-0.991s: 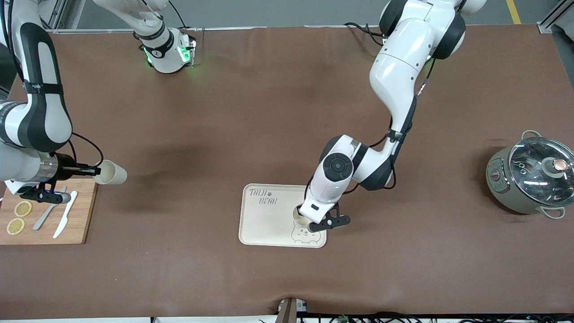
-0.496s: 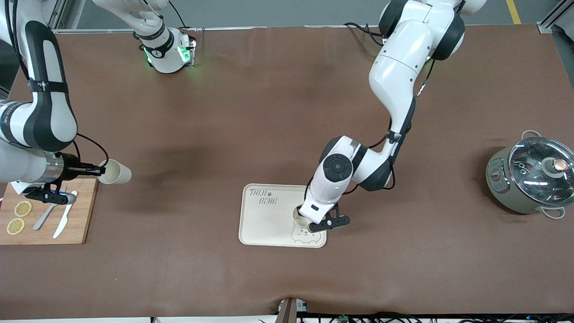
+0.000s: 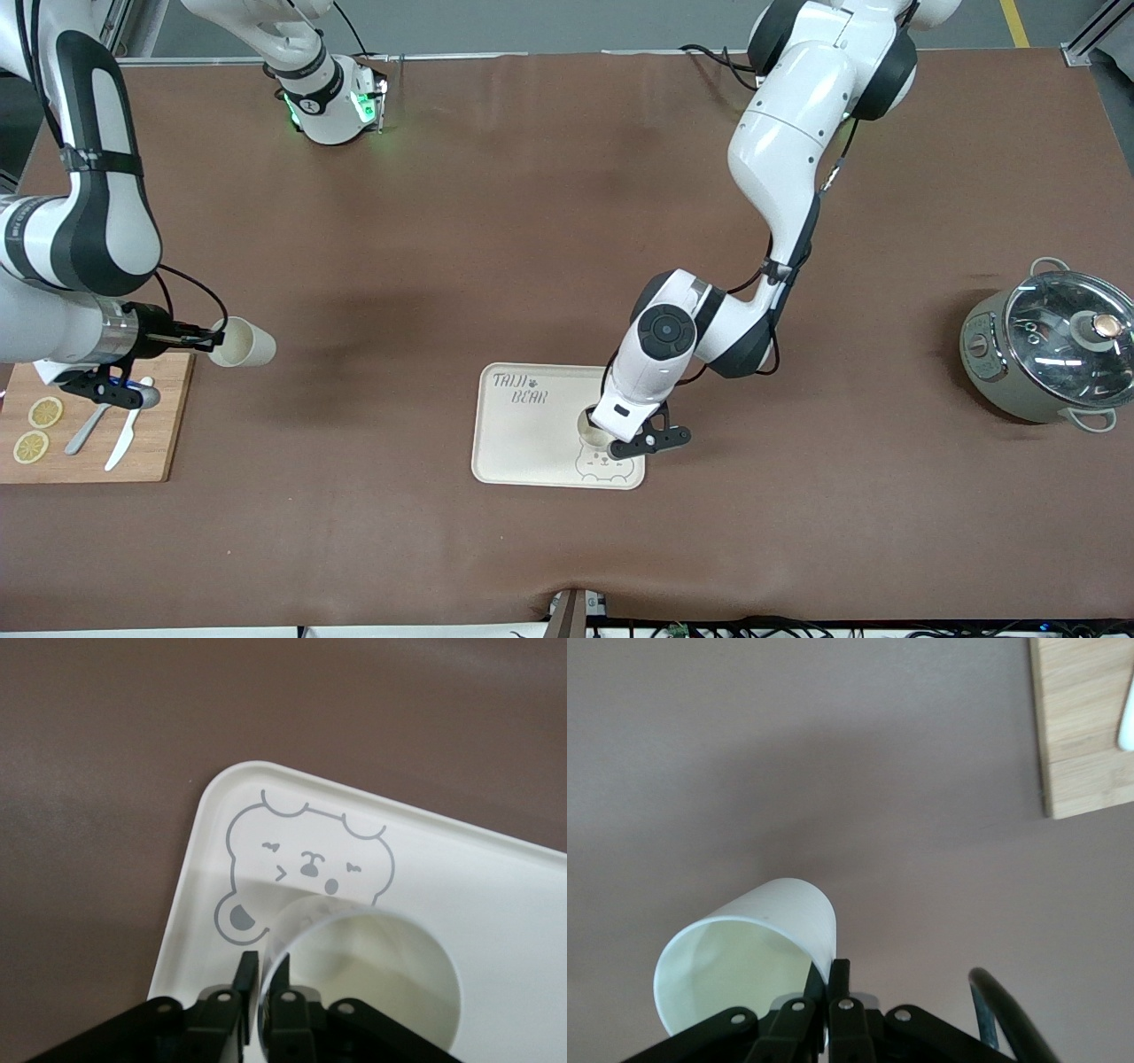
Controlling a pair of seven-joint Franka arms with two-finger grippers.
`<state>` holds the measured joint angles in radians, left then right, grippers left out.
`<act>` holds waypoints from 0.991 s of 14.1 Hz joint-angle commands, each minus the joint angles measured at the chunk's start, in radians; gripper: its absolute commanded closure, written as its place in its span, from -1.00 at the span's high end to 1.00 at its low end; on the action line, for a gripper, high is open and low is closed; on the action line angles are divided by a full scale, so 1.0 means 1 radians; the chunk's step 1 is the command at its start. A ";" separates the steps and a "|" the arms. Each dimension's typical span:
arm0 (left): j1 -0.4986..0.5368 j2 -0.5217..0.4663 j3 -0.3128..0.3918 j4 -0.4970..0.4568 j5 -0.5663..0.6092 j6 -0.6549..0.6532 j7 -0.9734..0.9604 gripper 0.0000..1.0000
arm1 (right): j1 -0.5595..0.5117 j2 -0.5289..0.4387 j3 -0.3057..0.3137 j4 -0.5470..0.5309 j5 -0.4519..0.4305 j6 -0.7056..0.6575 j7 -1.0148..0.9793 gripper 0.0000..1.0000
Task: Place white IKEA cup upright on tray with both arms
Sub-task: 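Raise the left gripper away while the right gripper carries its cup toward the tray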
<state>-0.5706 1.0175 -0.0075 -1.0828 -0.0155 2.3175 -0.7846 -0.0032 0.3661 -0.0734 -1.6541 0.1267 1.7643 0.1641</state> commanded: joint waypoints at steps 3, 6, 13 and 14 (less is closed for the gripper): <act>-0.008 -0.008 0.009 0.015 0.022 0.002 -0.044 1.00 | 0.043 -0.006 -0.002 0.034 0.022 -0.019 0.092 -1.00; -0.006 -0.051 0.009 0.015 0.019 -0.036 -0.048 1.00 | 0.084 -0.003 -0.002 0.066 0.059 -0.040 0.170 -1.00; 0.014 -0.287 0.011 0.014 0.026 -0.418 0.016 1.00 | 0.163 0.014 -0.002 0.119 0.097 -0.037 0.348 -1.00; 0.020 -0.336 0.017 0.014 0.025 -0.508 0.080 1.00 | 0.173 0.025 0.000 0.129 0.099 -0.035 0.365 -1.00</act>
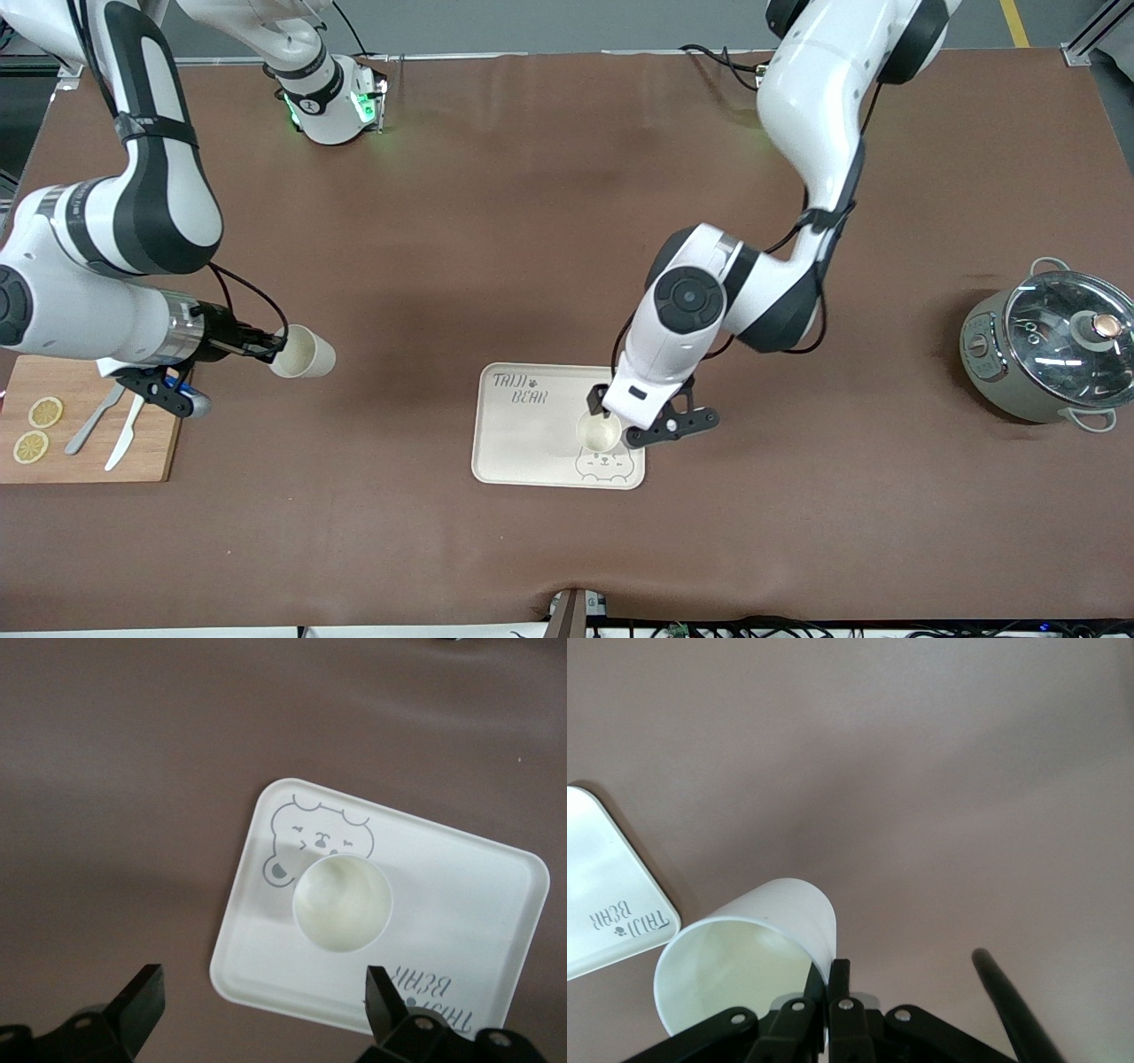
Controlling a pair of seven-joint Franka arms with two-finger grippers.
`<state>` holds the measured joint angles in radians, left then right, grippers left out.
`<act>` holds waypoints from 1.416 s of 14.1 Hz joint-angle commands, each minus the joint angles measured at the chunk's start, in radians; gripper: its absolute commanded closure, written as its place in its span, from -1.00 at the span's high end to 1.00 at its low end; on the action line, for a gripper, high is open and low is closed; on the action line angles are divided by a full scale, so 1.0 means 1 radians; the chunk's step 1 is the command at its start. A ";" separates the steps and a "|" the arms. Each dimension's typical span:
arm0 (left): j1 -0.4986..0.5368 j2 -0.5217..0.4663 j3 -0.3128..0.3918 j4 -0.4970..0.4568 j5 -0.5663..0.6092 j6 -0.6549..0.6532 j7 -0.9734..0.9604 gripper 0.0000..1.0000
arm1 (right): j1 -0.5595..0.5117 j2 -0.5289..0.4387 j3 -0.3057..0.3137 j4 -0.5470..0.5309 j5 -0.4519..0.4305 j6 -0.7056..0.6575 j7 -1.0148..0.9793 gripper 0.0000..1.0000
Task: Place white IKEA cup upright on tray with both arms
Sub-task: 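Raise the left gripper away while the right gripper carries its cup toward the tray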
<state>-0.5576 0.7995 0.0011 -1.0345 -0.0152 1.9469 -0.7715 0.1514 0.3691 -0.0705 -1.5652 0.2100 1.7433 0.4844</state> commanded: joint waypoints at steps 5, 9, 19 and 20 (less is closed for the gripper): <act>0.203 -0.330 0.011 -0.039 0.011 -0.442 0.438 1.00 | 0.100 0.085 -0.005 0.123 0.012 -0.005 0.210 -1.00; 0.350 -0.367 0.008 -0.039 0.008 -0.474 0.632 1.00 | 0.135 0.131 -0.003 0.191 0.012 -0.002 0.289 -1.00; 0.464 -0.358 0.007 -0.145 -0.017 -0.321 0.722 1.00 | 0.227 0.186 0.008 0.229 0.012 0.093 0.483 -1.00; 0.464 -0.358 0.007 -0.160 -0.017 -0.301 0.721 1.00 | 0.237 0.192 0.008 0.232 0.012 0.108 0.503 -1.00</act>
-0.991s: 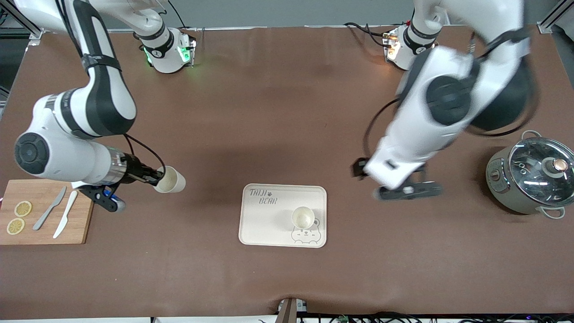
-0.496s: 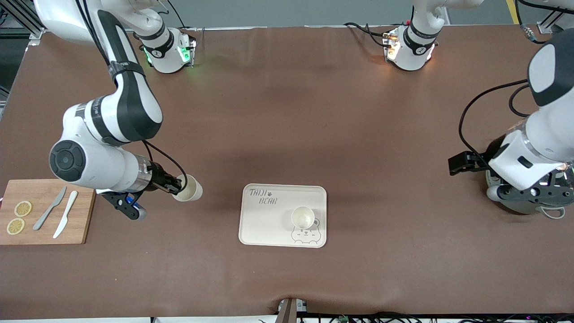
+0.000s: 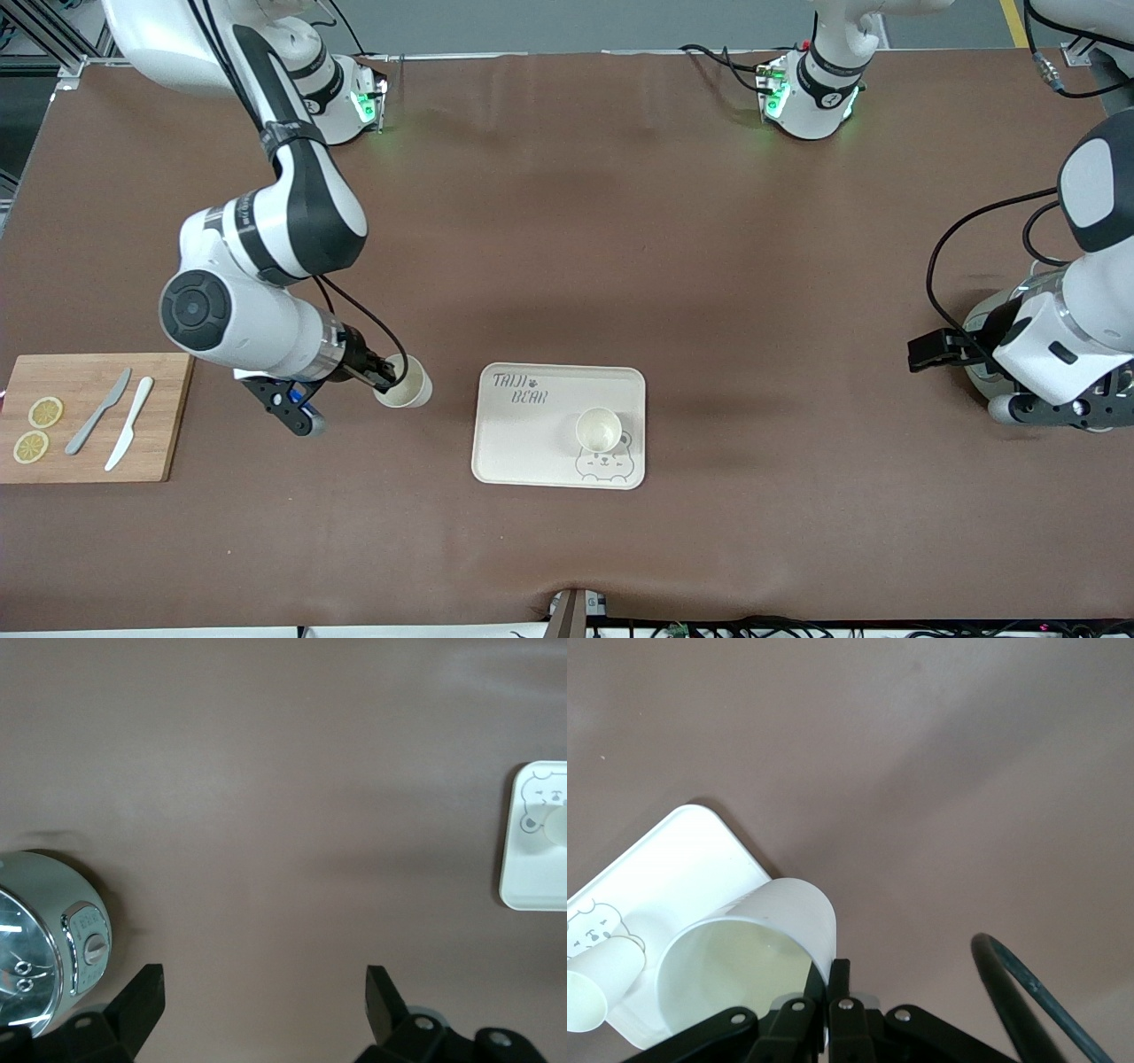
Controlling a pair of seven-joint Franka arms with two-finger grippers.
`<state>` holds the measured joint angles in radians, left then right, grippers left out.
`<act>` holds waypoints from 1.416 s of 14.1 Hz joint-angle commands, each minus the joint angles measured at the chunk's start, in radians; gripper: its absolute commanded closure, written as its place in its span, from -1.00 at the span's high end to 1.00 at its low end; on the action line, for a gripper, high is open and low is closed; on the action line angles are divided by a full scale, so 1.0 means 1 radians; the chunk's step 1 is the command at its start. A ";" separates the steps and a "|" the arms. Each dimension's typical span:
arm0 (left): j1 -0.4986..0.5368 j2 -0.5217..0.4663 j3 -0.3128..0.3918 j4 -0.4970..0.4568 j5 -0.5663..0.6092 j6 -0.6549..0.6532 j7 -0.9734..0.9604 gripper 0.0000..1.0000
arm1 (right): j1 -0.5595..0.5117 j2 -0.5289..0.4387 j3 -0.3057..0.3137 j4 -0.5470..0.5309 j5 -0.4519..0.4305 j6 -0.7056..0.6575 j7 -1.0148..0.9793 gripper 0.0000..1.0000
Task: Place white IKEA cup upright on tray with both arms
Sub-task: 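Lower the held cup onto the tray's text end with the right gripper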
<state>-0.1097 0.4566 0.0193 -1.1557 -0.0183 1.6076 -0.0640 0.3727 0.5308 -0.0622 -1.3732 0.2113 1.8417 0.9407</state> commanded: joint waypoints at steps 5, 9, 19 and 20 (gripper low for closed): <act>0.018 -0.023 -0.012 -0.079 -0.020 0.080 0.013 1.00 | 0.074 0.109 0.002 0.104 0.010 0.088 0.168 -1.00; 0.018 -0.023 -0.012 -0.079 -0.020 0.080 0.013 1.00 | 0.124 0.172 0.001 0.114 0.008 0.200 0.246 -1.00; 0.019 -0.023 -0.012 -0.085 -0.022 0.080 0.013 1.00 | 0.164 0.304 0.001 0.108 0.006 0.306 0.253 -1.00; 0.019 -0.023 -0.012 -0.085 -0.022 0.080 0.013 1.00 | 0.164 0.308 0.001 0.108 0.006 0.318 0.251 -1.00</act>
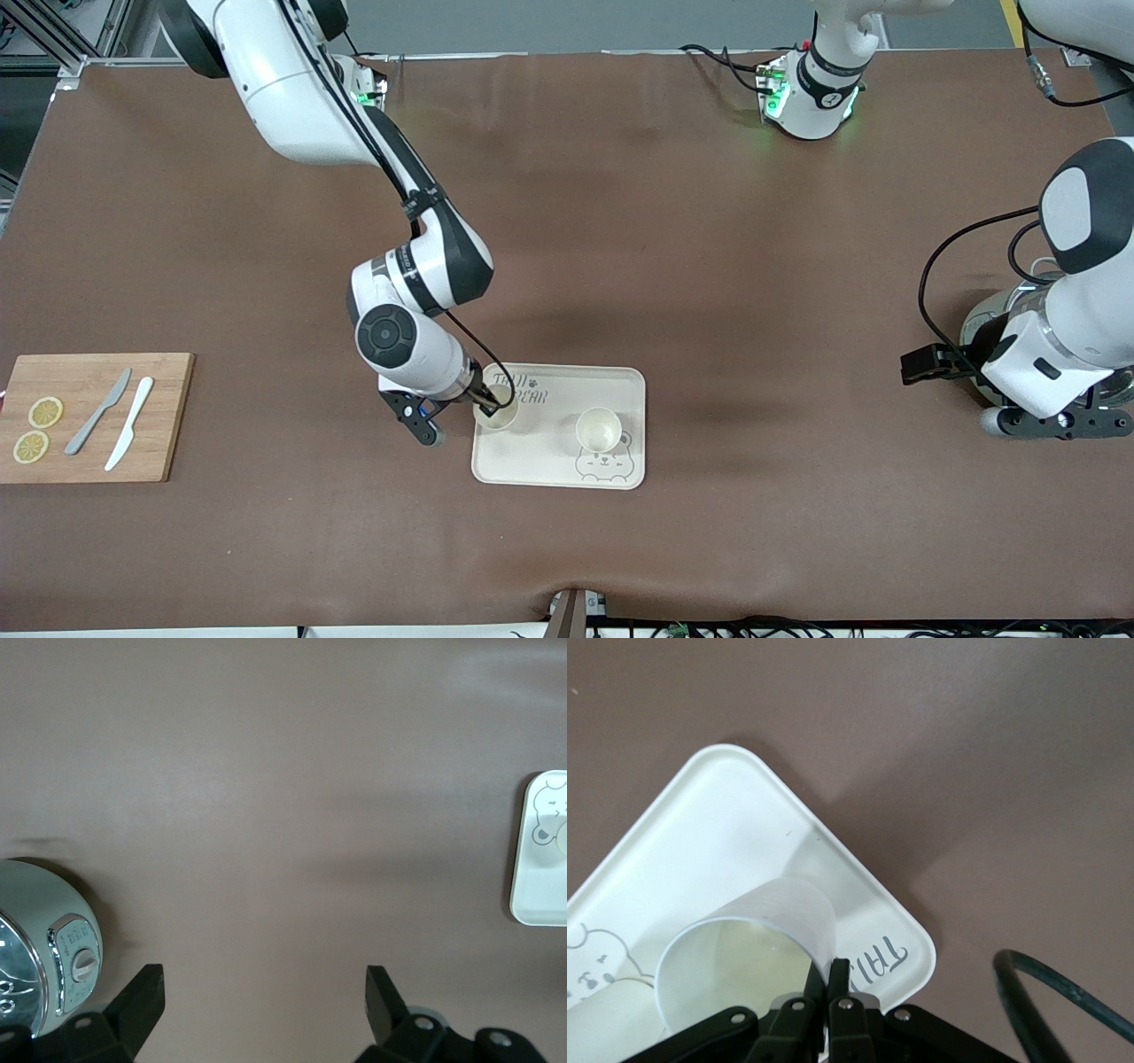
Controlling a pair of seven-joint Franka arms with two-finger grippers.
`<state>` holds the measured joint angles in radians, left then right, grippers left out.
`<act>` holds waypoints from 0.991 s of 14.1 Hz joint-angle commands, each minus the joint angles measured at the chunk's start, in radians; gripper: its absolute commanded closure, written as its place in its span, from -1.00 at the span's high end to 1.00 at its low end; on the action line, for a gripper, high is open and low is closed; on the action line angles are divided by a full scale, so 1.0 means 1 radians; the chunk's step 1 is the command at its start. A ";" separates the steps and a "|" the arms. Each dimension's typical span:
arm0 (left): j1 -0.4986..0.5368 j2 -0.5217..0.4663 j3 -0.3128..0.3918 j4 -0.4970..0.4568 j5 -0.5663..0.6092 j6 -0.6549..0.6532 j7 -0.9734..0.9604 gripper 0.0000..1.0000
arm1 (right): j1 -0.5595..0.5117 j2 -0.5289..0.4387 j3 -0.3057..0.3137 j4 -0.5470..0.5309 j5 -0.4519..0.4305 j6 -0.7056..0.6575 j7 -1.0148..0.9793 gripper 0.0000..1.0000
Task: Place white IKEA cup upright on tray with both arms
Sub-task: 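Lower the held cup onto the tray's text end with the right gripper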
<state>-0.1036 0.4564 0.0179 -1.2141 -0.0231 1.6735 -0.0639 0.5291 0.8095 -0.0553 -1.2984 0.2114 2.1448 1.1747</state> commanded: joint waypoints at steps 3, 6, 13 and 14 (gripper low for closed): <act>0.013 -0.022 -0.010 -0.027 -0.017 0.014 0.013 1.00 | 0.008 0.037 -0.006 0.031 0.008 0.015 0.014 -1.00; 0.012 -0.022 -0.010 -0.027 -0.017 0.014 0.013 1.00 | 0.008 0.042 -0.006 0.031 0.000 0.015 0.000 1.00; 0.012 -0.024 -0.010 -0.027 -0.017 0.014 0.013 1.00 | 0.014 0.004 -0.008 0.039 -0.001 -0.032 0.002 1.00; 0.012 -0.024 -0.010 -0.027 -0.017 0.014 0.013 1.00 | 0.011 0.000 -0.009 0.044 -0.003 -0.067 0.000 1.00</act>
<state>-0.1034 0.4564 0.0177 -1.2151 -0.0232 1.6736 -0.0639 0.5368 0.8314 -0.0577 -1.2646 0.2110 2.1349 1.1728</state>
